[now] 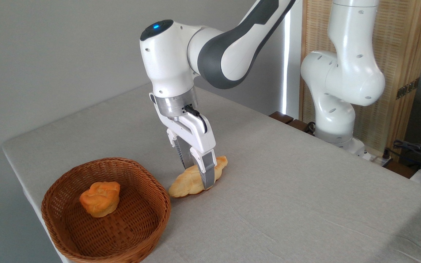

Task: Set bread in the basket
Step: 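Lift the croissant and carry it over the wicker basket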

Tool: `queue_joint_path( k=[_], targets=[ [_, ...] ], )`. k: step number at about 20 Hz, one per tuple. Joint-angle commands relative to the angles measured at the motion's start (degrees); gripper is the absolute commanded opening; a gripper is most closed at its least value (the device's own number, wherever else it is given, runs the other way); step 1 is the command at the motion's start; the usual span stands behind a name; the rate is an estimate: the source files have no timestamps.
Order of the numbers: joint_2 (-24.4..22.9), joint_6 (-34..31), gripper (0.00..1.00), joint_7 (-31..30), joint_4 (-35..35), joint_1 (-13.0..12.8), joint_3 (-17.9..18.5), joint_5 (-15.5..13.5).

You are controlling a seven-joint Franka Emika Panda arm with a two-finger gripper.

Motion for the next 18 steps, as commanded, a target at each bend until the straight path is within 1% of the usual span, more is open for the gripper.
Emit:
queue_joint_path(
  k=[1,6,7,9,10,12,13,15,17,18],
  targets=[
    [-0.4,0.1,0.34,1.2,0.0,0.0,0.2,0.6],
    [-0.7,-0.3,0.34,1.2,0.6,0.0,0.2,0.6],
    [-1.0,-1.4,0.34,1.2,1.7,0.0,0.2,0.6],
    [-2.0,-7.7,0.35,2.3,4.8,-0.1,0.2,0.6],
    [-2.2,-10.6,0.35,3.8,6.4,0.0,0.2,0.1],
    [-2.5,-13.8,0.35,4.4,9.8,0.0,0.3,-0.8],
    [-2.5,-14.2,0.35,4.4,11.1,0.0,0.3,-1.6],
    [-2.5,-14.3,0.35,4.3,13.9,-0.1,0.2,-2.2],
    [-2.1,-12.6,0.35,4.3,16.4,0.0,0.2,-3.4],
    [-1.8,-10.4,0.39,4.1,17.3,0.0,0.3,-4.2]
  ],
)
